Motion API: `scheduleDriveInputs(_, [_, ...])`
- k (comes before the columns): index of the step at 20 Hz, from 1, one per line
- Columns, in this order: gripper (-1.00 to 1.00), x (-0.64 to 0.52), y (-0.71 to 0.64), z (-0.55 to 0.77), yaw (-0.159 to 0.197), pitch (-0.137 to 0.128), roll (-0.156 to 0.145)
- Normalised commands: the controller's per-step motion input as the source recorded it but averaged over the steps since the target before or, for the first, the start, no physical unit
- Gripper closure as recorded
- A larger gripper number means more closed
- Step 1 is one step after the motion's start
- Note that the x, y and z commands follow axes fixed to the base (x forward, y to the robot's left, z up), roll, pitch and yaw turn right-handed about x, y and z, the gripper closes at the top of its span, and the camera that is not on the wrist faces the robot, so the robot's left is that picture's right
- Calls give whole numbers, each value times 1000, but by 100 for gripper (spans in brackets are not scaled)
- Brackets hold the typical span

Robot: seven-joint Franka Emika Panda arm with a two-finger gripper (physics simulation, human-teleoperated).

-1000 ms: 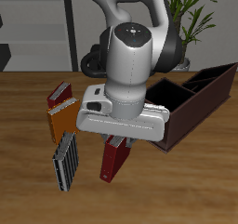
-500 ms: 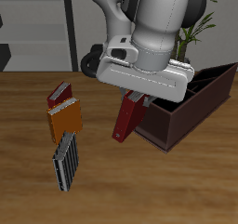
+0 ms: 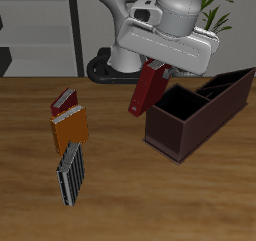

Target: Place the left red book into the left desk caddy's back compartment and place the striped book into the left desk caddy's left compartment and place the right red book into the left desk caddy's front compartment

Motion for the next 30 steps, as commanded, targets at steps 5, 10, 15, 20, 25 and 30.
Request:
scheduleDriveInputs(5, [100,-633,388,291,-59,-44,10])
scheduleDriveInputs(10, [100,-715,318,273,-61,-43,11])
scheduleDriveInputs(15, [100,-358,165,100,-12,-70,-5])
scheduleDriveInputs(20, [100,-330,230,-101,-97,25,15])
scheduleDriveInputs(25, [100,-340,332,-137,-7,-42,-76])
scheduleDriveInputs(30, [100,-266,360,-108,-10,-31,-37])
